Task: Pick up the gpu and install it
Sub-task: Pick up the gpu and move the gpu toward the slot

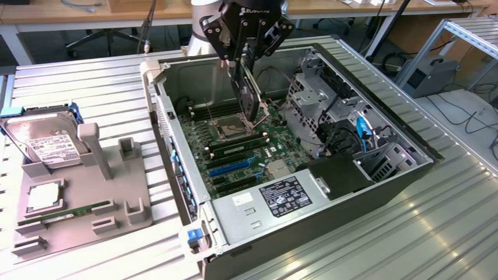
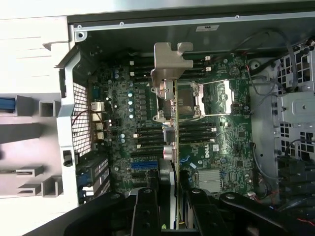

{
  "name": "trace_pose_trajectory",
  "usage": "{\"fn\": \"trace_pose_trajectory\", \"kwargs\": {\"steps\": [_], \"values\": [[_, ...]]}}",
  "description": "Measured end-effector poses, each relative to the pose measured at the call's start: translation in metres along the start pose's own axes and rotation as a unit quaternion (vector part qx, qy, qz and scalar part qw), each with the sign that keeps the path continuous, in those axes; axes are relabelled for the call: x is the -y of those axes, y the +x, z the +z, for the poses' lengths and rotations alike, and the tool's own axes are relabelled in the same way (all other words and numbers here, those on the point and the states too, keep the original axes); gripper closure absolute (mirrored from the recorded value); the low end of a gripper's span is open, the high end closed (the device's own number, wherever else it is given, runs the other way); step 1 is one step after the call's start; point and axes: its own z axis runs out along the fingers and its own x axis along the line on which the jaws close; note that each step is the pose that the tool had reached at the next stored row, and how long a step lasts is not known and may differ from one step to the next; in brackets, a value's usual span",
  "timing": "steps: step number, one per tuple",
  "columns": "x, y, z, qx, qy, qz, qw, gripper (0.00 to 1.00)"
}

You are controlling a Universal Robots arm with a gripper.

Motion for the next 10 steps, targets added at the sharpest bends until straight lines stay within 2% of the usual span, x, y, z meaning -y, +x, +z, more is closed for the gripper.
{"fn": "trace_pose_trajectory", "kwargs": {"steps": [10], "values": [[-0.0005,-0.0076,0.0006,0.0,0.0002,0.0,1.0,0.73]]}}
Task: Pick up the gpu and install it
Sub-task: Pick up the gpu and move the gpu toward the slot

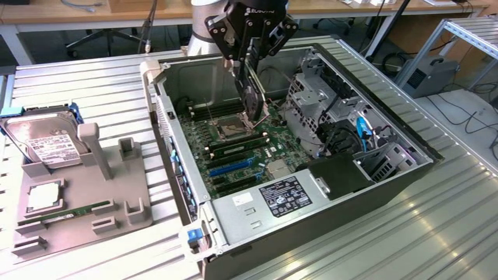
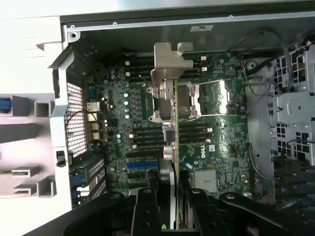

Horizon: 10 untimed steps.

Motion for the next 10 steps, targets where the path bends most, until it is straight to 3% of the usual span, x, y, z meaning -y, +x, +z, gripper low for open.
{"fn": "trace_pose_trajectory", "kwargs": {"steps": [10], "values": [[-0.0006,-0.0082,0.0009,0.0,0.0002,0.0,1.0,0.73]]}}
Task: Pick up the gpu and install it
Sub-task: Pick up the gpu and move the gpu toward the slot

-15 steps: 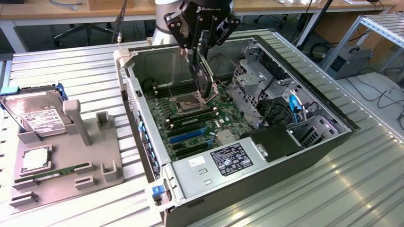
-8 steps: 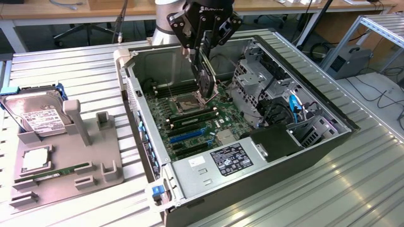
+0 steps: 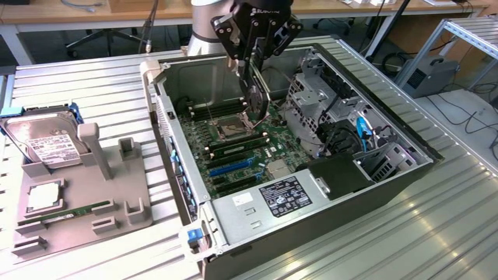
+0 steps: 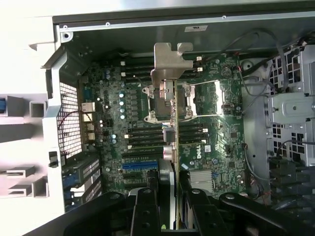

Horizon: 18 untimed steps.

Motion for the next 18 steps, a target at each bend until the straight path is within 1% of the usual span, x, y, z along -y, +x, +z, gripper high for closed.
{"fn": "trace_pose_trajectory", "kwargs": {"steps": [18], "values": [[-0.001,-0.014,0.0017,0.0,0.0003,0.0,1.0,0.73]]}}
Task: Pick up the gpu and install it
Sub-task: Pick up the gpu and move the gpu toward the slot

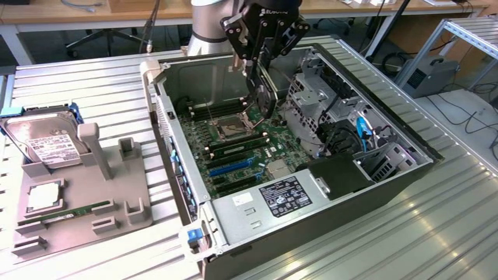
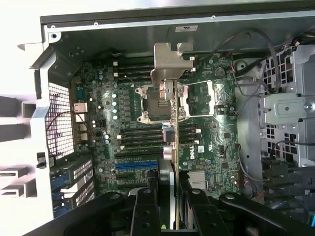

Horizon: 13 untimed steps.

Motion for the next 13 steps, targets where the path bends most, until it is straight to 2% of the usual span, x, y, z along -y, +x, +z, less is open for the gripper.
{"fn": "trace_pose_trajectory", "kwargs": {"steps": [13], "values": [[-0.0006,-0.0091,0.002,0.0,0.0001,0.0,1.0,0.73]]}}
